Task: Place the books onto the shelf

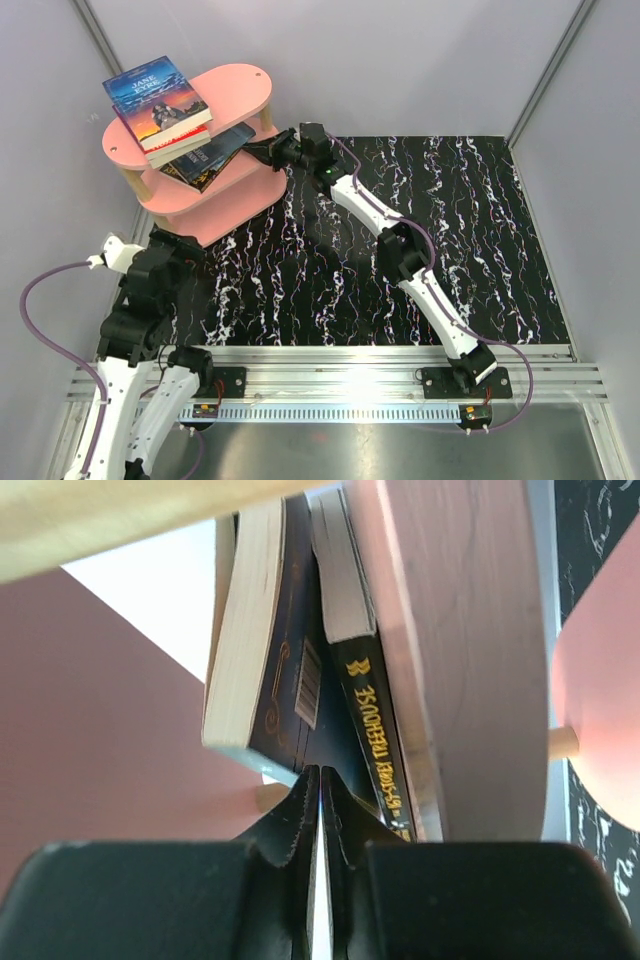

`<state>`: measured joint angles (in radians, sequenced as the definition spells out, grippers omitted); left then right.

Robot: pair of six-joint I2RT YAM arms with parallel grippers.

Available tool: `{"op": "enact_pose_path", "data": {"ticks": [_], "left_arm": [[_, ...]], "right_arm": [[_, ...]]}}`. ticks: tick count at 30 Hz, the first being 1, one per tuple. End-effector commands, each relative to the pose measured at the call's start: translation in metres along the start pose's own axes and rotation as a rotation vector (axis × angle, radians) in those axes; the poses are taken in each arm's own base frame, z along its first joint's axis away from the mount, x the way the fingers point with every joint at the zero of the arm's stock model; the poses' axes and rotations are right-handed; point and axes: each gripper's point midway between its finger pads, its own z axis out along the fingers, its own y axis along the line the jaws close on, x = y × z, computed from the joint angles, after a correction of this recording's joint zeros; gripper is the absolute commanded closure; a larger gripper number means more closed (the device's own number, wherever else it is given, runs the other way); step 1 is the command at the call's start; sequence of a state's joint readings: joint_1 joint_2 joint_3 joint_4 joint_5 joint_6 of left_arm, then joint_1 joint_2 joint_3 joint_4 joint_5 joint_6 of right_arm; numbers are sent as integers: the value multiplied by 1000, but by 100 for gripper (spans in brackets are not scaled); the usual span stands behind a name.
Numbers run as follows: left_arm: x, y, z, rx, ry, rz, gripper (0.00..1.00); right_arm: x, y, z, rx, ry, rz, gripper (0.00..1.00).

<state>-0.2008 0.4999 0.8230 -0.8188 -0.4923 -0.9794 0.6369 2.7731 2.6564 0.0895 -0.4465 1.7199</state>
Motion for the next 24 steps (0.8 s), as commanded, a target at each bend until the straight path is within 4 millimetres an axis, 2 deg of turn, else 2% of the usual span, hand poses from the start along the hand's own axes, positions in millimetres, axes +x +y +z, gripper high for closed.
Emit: {"op": "enact_pose_path", "data": {"ticks": [1,4,10,16,18,20,21,22,23,24], "left_arm": [[-6,-13,-4,40,6,15,1],[-2,-11,-3,36,17,9,1],[2,-13,-1,38,32,6,1],[2,-12,-2,34,39,11,1],[2,-11,-3,33,40,11,1],[2,-11,-3,33,37,8,1],[3,-10,-2,31,39,8,1],[2,-10,-3,35,36,2,1],[4,-8,-2,30,40,-2,1],[6,-7,-2,27,41,-4,1]], "right_arm": [[5,22,4,-86,-25,-7,90],[6,20,6,-83,-32,-5,88],[8,5,11,-56,-31,17,88],[6,2,12,-55,-35,18,88],[10,9,9,-61,-16,6,89],[9,1,5,-30,-1,-20,93],[13,15,0,-36,2,-40,95],[2,-1,-3,7,-17,-51,96],[1,-3,-5,19,-29,-55,100],[1,10,-11,8,-38,-66,100]]}}
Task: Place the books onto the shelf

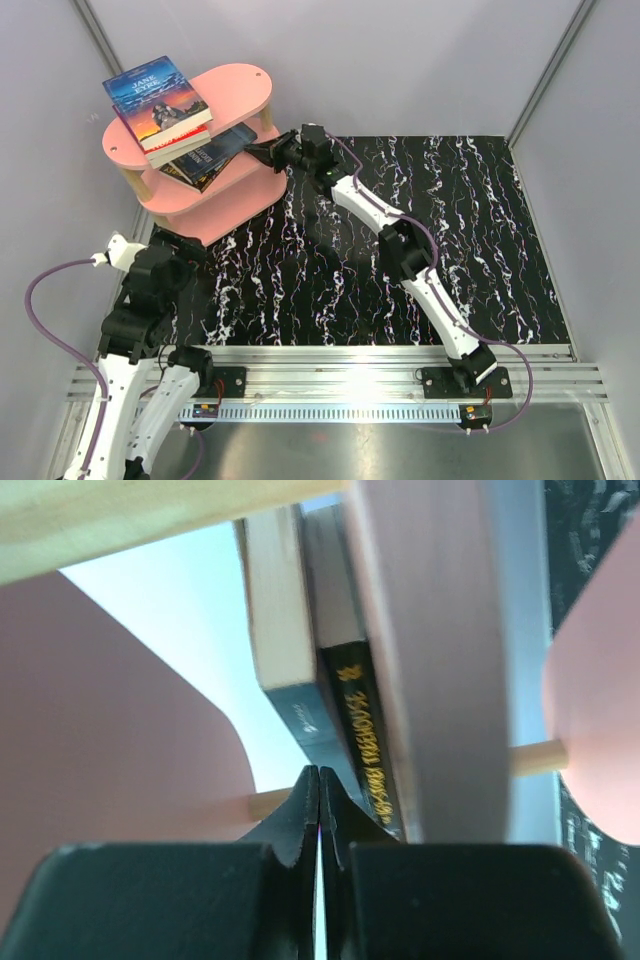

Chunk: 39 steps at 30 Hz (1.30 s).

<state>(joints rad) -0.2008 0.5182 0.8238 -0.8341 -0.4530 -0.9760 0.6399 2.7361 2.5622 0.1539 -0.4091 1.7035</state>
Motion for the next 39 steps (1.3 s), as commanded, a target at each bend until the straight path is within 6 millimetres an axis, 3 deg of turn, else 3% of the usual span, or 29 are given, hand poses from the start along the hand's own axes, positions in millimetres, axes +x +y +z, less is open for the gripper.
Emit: {"op": "enact_pose_path", "data": {"ticks": [1,3,5,9,14,16,26,32,35,38,39], "left_arm": [[-4,-6,-4,32,-9,-27,1],[-1,-3,-3,25,-2,-35,1],[0,-1,-3,24,-4,-43,1],[-2,-1,-3,21,-13,-32,1],[-4,-3,-2,20,-20,-13,1],[-5,-3,-1,15,-22,-6,1],[-11,-17,5,24,-21,19,1],[-9,-19,5,27,-5,17,1],[-8,-19,4,26,3,25,1],[-7,-19,1,25,14,30,1],[-7,-19,1,26,15,30,1]], "right_arm": [[0,8,-13,38,-15,-53,100],[-3,22,-15,29,-28,-95,100],[-8,15,-13,56,-44,-99,100],[-10,25,-10,20,-60,-88,100],[-22,17,-3,16,-101,-72,100],[-23,23,-2,0,-115,-72,100],[-34,1,7,16,-173,-50,100],[-40,6,9,-20,-217,-40,97],[-45,12,9,-40,-251,-46,92],[-44,22,7,-52,-260,-71,73],[-48,23,5,-46,-261,-97,62]]}}
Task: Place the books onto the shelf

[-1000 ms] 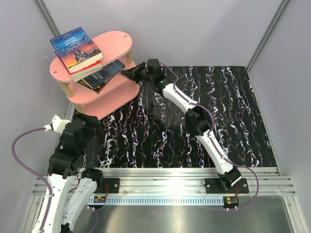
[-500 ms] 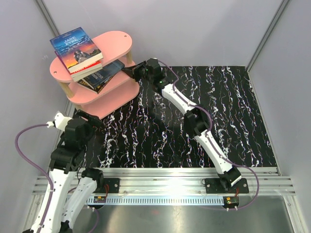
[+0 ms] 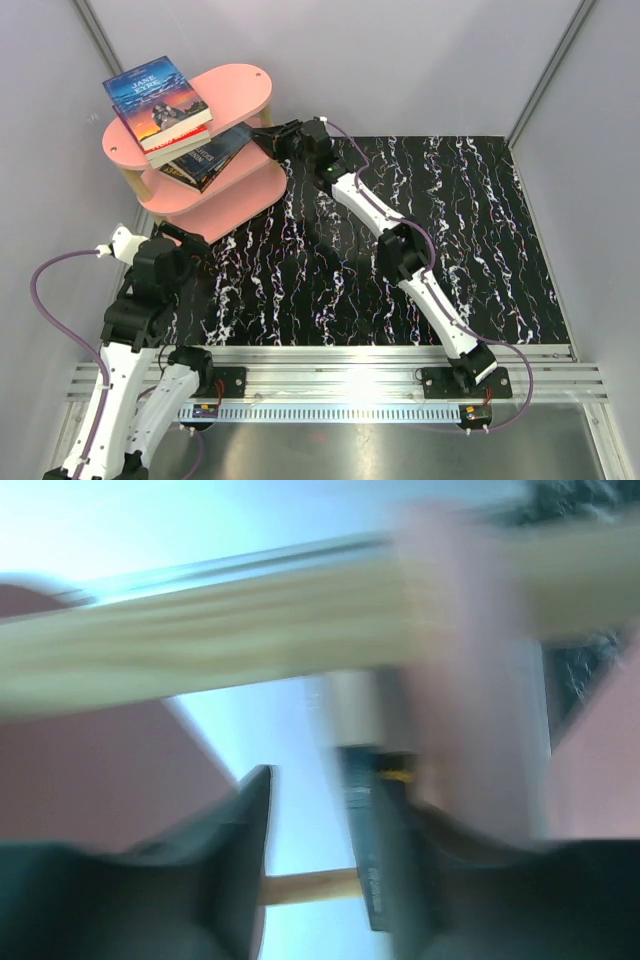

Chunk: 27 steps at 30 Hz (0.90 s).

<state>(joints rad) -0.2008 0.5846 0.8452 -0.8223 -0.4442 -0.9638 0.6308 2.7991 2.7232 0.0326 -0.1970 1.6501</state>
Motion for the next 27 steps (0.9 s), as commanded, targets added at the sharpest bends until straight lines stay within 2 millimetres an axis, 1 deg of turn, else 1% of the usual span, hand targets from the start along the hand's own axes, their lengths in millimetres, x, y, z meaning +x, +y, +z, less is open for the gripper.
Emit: {"op": "enact_pose_path", "data": {"ticks": [1,2,3,4,5,6,7,8,9,10,11,12,13,14,15,16,17,18,19,20,21,22,23,24,25,26,27], "left_arm": [[-10,-12,-9,45,-10,8,1],[-11,-12,-9,48,-14,11,1],[-12,-11,-10,48,-18,17,1],[-11,-8,-11,40,-18,20,1],[-12,-6,-11,37,-23,21,1],[-12,-5,-11,34,-28,18,1],[-12,-2,-13,36,-34,15,1],[-12,-1,-14,37,-38,11,1],[-12,1,-15,34,-40,7,1],[-11,3,-16,36,-41,-8,1],[-10,6,-17,37,-43,-12,1],[-9,7,-17,40,-45,-17,1],[-9,7,-18,42,-45,-23,1],[-8,9,-19,43,-45,-25,1],[-6,10,-19,46,-42,-23,1],[-5,11,-19,46,-38,-19,1],[-4,11,-20,53,-34,-16,1],[-2,13,-19,54,-31,9,1],[-1,13,-19,62,-30,25,1],[-2,13,-20,73,-34,46,2],[-4,14,-20,76,-44,95,2],[-7,12,-21,85,-58,116,2],[-10,11,-22,91,-70,142,2],[-14,12,-22,96,-84,209,2],[-20,6,-26,117,-102,227,2],[-24,4,-28,126,-115,249,1],[-27,2,-30,139,-125,293,1]], "right_arm": [[-3,15,-2,-34,-18,-67,42],[-3,21,-7,-30,-6,-89,34],[-12,26,-12,-31,-3,-140,31],[-2,59,-27,-64,33,-177,29],[-1,68,-35,-64,39,-200,29],[-6,37,-39,-5,44,-226,28],[5,84,-64,-65,45,-253,28],[0,42,-73,30,42,-254,27],[4,47,-84,24,44,-273,27],[10,46,-96,38,58,-288,27],[18,43,-120,71,68,-302,28],[21,35,-133,105,74,-342,28],[29,60,-158,83,66,-376,28],[28,23,-174,173,69,-394,28],[29,16,-190,213,68,-413,28],[33,35,-213,197,53,-451,28],[31,11,-229,262,59,-507,28],[30,-2,-247,337,60,-534,30],[36,17,-270,319,52,-589,31],[33,8,-287,359,57,-678,32],[29,1,-308,423,39,-712,32],[34,30,-334,375,3,-762,31],[32,33,-351,384,-18,-811,29],[27,35,-372,436,-57,-835,26],[34,63,-399,381,-89,-875,19],[35,78,-414,360,-107,-924,12],[37,79,-433,380,-111,-945,5]]}}
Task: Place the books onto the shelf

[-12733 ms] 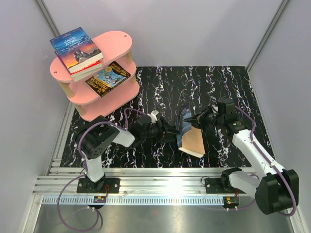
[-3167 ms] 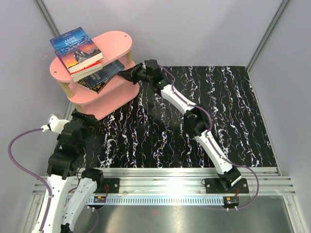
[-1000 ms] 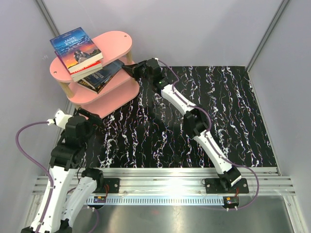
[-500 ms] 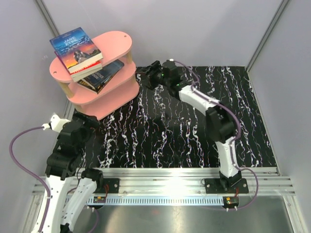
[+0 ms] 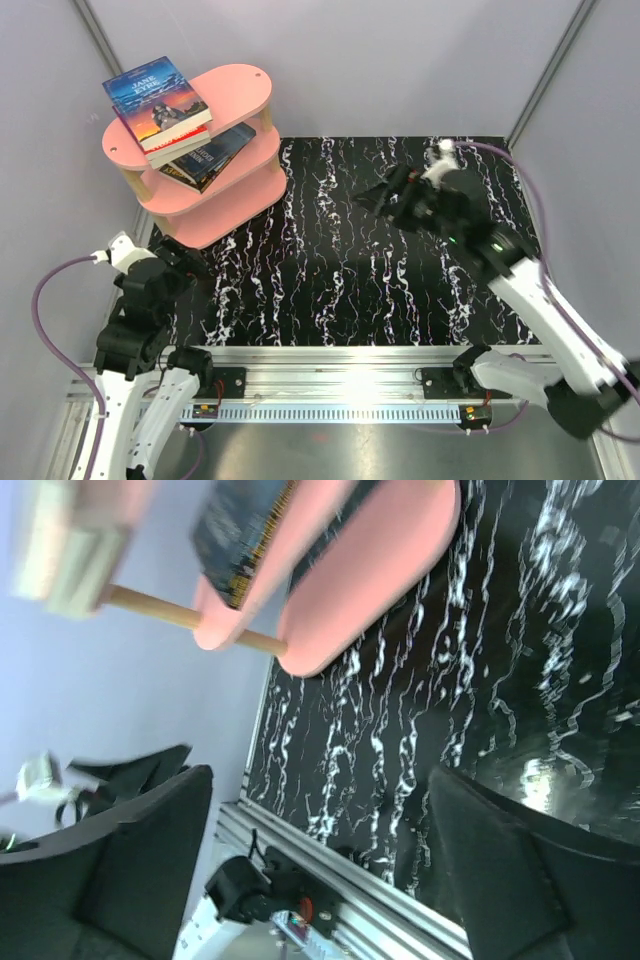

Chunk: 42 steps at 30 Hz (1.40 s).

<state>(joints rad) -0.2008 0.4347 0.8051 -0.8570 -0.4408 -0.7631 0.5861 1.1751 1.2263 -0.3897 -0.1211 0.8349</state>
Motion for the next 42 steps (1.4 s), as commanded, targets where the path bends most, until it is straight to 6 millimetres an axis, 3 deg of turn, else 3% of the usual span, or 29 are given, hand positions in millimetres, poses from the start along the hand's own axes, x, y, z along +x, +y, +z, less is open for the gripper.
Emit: {"op": "enact_pose_path", "data": {"ticks": [1,4,7,12,16,24,34,42], "left_arm": [[-35,-21,-12,106,-111,136,1],[-42,-35,-21,200,-131,227,1],[-54,-37,-32,239,-195,254,1],[-61,-29,-38,230,-246,322,1],[-57,-23,-37,211,-239,331,1],[-47,-20,-30,215,-232,276,1],[-47,-17,-25,193,-240,336,1],[-45,-12,-7,136,-257,356,1]], "right_arm": [[-17,-2,-88,48,-113,-203,0],[-15,-11,-139,67,-165,-246,0],[-3,-17,-174,53,-165,-259,0],[15,-32,-203,78,-132,-258,0],[14,-28,-224,67,-148,-267,0],[19,-25,-235,38,-143,-256,0],[34,-20,-223,-36,-94,-218,0],[29,-26,-212,8,-93,-249,0]]}}
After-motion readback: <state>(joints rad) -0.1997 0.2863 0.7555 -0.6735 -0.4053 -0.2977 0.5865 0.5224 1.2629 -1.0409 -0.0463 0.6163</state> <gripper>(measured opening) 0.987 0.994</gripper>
